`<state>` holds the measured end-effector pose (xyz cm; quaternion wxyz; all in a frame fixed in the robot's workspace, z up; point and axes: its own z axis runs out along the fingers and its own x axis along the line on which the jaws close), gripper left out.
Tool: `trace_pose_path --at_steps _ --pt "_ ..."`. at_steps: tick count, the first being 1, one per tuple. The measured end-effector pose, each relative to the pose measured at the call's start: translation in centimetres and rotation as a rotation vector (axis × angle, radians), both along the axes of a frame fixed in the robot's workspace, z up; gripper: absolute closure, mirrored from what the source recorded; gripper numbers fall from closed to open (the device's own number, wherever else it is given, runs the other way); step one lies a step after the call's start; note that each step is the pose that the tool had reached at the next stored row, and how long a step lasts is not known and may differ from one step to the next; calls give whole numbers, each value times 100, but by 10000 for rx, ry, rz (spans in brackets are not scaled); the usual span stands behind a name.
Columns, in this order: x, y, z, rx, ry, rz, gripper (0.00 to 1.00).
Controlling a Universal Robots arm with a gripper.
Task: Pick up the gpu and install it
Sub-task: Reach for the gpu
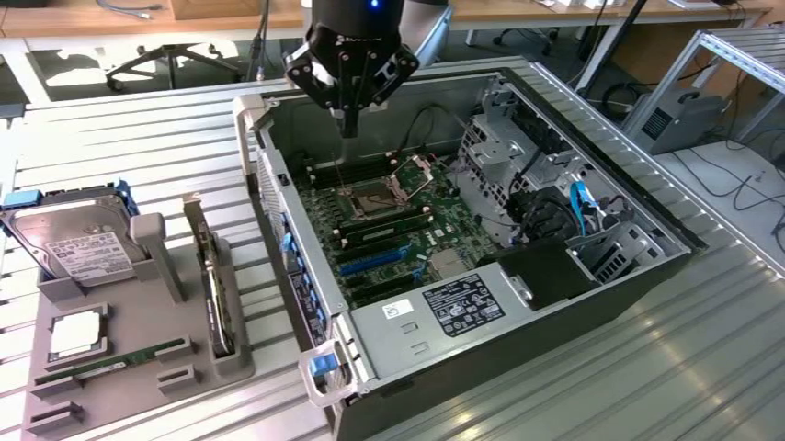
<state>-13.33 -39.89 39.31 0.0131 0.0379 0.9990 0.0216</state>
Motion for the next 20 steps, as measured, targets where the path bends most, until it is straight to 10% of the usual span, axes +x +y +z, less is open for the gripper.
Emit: trace_pose_path --at_steps 20 --pt "-64 0 -5 -1 1 0 89"
